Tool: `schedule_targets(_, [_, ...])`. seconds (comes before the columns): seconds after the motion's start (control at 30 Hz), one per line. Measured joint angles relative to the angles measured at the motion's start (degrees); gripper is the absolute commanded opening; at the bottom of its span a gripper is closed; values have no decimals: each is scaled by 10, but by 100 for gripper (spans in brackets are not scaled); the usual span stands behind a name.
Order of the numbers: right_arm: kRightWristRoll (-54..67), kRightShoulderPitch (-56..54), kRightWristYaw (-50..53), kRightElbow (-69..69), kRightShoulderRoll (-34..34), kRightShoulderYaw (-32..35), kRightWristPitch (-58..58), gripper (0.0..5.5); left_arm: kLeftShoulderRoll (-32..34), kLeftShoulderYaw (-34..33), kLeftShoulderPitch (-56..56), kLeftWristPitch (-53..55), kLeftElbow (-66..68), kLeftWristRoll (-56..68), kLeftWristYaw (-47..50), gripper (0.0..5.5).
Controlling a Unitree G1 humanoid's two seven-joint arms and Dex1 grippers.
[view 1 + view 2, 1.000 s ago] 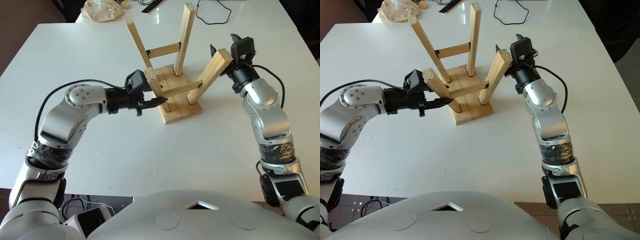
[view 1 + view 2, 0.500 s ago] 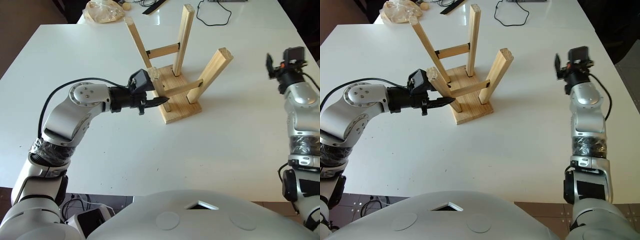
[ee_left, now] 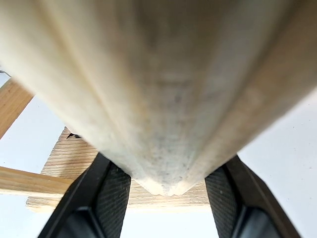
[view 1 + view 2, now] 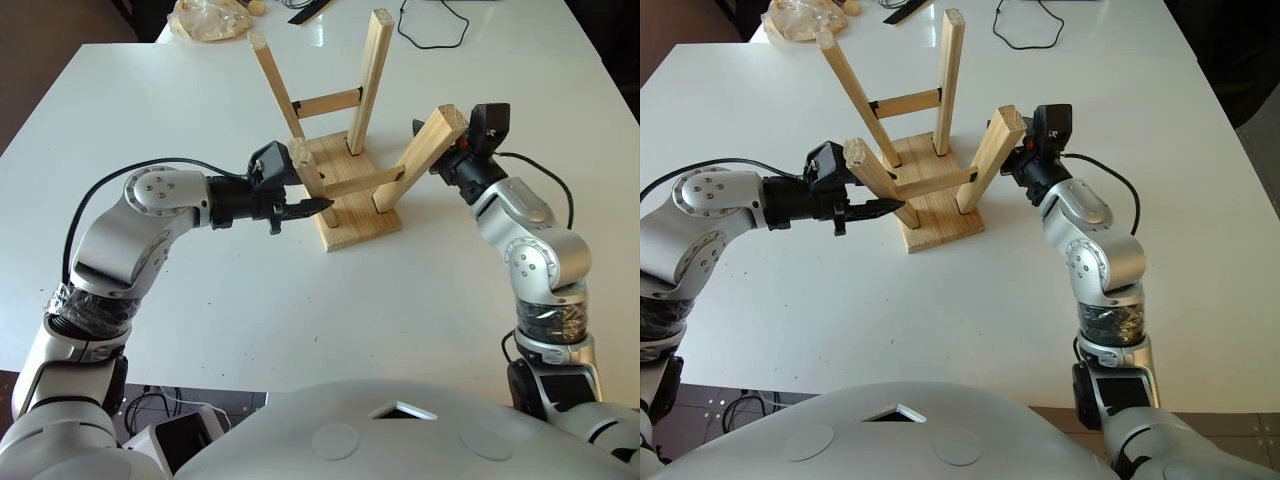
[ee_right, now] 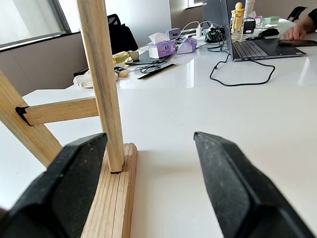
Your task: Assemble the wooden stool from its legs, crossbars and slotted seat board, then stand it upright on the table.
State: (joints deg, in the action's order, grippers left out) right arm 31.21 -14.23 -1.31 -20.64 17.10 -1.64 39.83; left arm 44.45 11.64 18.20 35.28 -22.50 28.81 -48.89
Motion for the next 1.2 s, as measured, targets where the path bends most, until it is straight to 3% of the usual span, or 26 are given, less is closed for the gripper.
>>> schedule_targets(0.13, [-54,-2,-41,7,28,-11,-30,326,-7,4,-2,14,-5,-1,13,205])
schedule_targets(0.43, [-165,0,-124,79,59,-41,-139,326,-15,44,-60,88,-46,16,-6,374])
schedule_targets(0.8, [-260,-1,-161,194,120,-6,-213,326,-57,29,-46,103,-108,33,28,374])
schedule_targets(1.07, [-371,54,-310,202,217,-129,-272,326,-154,96,-38,103,-66,6,78,374])
schedule_targets(1.2, [-392,70,-351,187,242,-144,-288,326,-189,97,-30,102,-53,-5,105,374])
